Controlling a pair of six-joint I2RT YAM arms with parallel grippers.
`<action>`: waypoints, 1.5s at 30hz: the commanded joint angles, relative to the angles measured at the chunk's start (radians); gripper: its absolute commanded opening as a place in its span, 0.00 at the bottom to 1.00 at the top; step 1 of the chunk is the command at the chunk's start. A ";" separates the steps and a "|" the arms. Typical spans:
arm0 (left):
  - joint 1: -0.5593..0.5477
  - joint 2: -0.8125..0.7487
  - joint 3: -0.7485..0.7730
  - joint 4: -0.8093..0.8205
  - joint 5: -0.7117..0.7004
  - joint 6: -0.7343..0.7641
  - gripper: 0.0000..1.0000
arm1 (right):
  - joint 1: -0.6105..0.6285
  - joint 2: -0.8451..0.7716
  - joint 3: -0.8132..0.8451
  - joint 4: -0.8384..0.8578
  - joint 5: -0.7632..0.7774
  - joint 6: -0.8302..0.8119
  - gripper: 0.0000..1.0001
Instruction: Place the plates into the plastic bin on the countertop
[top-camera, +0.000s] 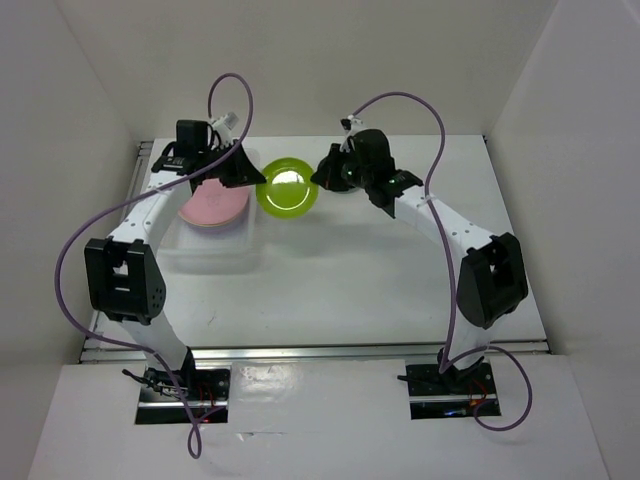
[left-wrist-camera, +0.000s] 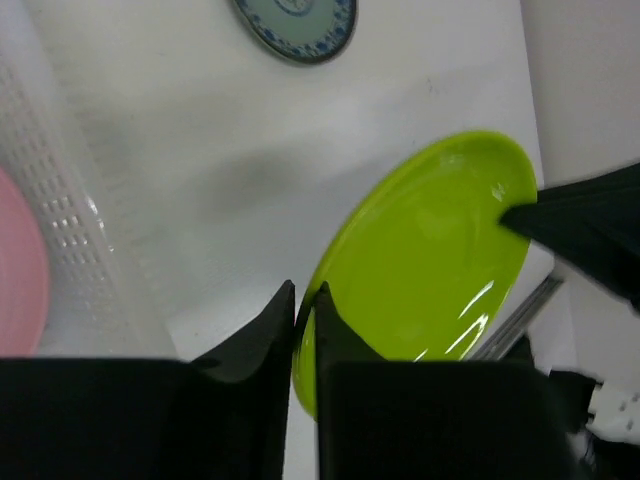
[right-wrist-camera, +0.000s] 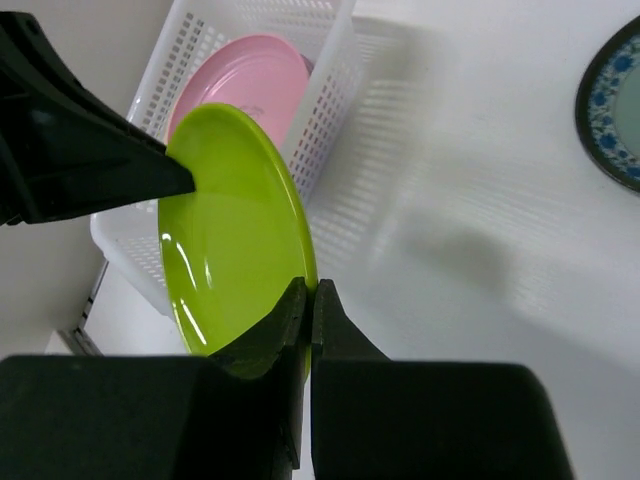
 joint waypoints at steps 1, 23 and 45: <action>-0.004 0.015 0.035 0.028 0.040 0.014 0.05 | 0.007 -0.098 0.003 0.052 -0.036 -0.011 0.00; 0.377 -0.015 0.052 -0.155 -0.245 0.006 0.00 | -0.319 0.317 0.252 -0.085 0.082 0.027 0.95; 0.315 0.197 0.146 -0.239 -0.485 0.024 0.67 | -0.363 0.684 0.504 -0.123 0.036 0.018 0.84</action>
